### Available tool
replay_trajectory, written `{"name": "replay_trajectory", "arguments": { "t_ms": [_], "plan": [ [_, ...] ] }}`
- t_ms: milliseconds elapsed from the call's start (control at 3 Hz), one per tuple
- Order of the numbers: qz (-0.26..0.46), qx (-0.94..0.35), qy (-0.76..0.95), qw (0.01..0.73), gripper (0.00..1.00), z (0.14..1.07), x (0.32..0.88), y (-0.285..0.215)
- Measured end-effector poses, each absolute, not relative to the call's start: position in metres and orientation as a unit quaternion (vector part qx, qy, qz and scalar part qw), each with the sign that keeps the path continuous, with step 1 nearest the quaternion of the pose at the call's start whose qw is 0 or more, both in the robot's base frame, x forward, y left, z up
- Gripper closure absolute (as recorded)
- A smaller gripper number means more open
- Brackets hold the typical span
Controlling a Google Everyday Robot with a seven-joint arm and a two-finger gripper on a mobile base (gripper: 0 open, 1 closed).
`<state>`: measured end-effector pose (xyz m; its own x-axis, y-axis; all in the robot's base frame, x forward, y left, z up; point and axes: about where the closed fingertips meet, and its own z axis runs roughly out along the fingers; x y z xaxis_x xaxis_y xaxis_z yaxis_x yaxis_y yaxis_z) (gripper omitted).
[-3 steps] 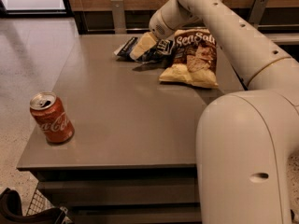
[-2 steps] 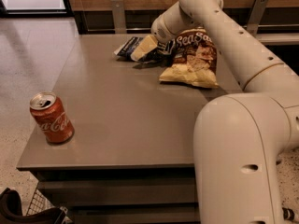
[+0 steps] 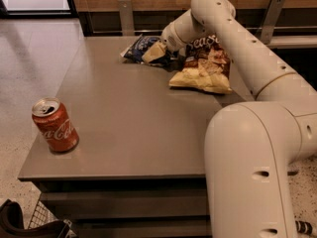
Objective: Move blue chip bag near coke can
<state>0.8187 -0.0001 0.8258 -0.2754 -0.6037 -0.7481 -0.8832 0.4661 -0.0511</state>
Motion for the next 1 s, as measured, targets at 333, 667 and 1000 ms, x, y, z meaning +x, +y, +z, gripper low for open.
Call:
{"name": "replay_trajectory", "arguments": {
  "t_ms": [333, 667, 1000],
  "plan": [
    [0.194, -0.481, 0.775, 0.362, 0.74, 0.8232, 0.8187, 0.0024],
    [0.194, -0.481, 0.775, 0.361, 1.00, 0.8259, 0.8187, 0.0039],
    [0.194, -0.481, 0.775, 0.361, 1.00, 0.8263, 0.8187, 0.0039]
  ]
}}
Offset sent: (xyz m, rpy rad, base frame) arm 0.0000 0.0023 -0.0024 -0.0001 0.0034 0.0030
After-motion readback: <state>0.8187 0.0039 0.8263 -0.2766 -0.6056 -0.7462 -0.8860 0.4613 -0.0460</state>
